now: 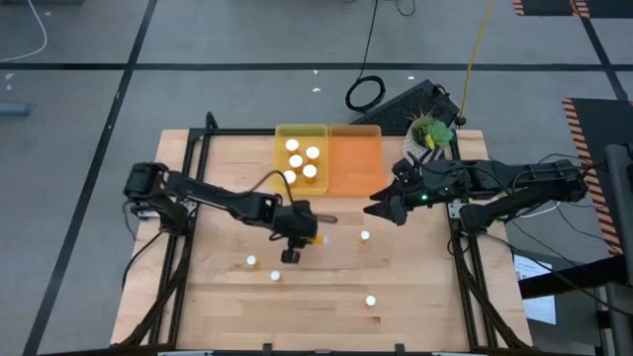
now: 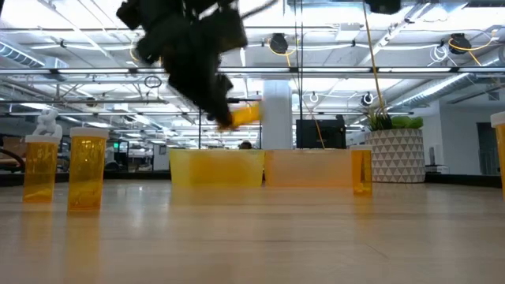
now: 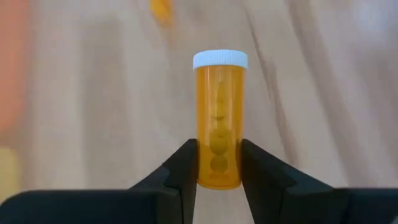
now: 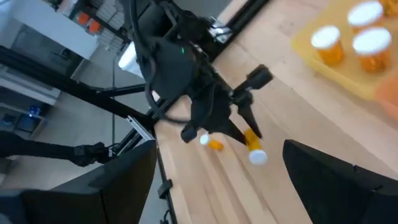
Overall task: Pick and place medicine bottles into bin by pill shape (circle, oval)
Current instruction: Put the small orange tablet bottle into the orange bin
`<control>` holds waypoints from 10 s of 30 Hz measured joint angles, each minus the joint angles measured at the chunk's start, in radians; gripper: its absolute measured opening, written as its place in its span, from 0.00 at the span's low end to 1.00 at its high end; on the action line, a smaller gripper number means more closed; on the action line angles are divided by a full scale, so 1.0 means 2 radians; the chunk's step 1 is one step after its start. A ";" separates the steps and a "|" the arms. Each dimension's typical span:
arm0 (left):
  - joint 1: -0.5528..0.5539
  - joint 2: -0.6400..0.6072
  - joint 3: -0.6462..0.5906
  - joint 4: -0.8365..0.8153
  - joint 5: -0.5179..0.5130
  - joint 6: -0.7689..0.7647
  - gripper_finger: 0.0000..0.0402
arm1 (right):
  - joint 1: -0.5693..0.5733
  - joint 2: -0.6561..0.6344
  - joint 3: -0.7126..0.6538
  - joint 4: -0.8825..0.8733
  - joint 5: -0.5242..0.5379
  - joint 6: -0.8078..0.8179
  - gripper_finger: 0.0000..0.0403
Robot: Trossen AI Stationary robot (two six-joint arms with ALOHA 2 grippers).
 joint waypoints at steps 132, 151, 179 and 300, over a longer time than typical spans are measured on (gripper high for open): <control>-0.004 -0.153 0.001 0.170 -0.052 -0.179 0.30 | -0.019 0.243 0.262 -0.112 -0.043 -0.037 0.29; -0.003 -0.196 0.002 0.048 -0.143 -0.196 0.75 | -0.117 0.241 0.263 -0.147 -0.153 -0.098 0.29; 0.001 -0.207 0.001 -0.119 -0.161 -0.410 0.62 | -0.467 0.323 0.263 -0.246 -0.211 -0.521 0.29; -0.234 -0.207 -0.122 -0.262 -0.085 -0.306 0.76 | -0.029 0.121 0.167 -0.145 0.042 -0.150 0.75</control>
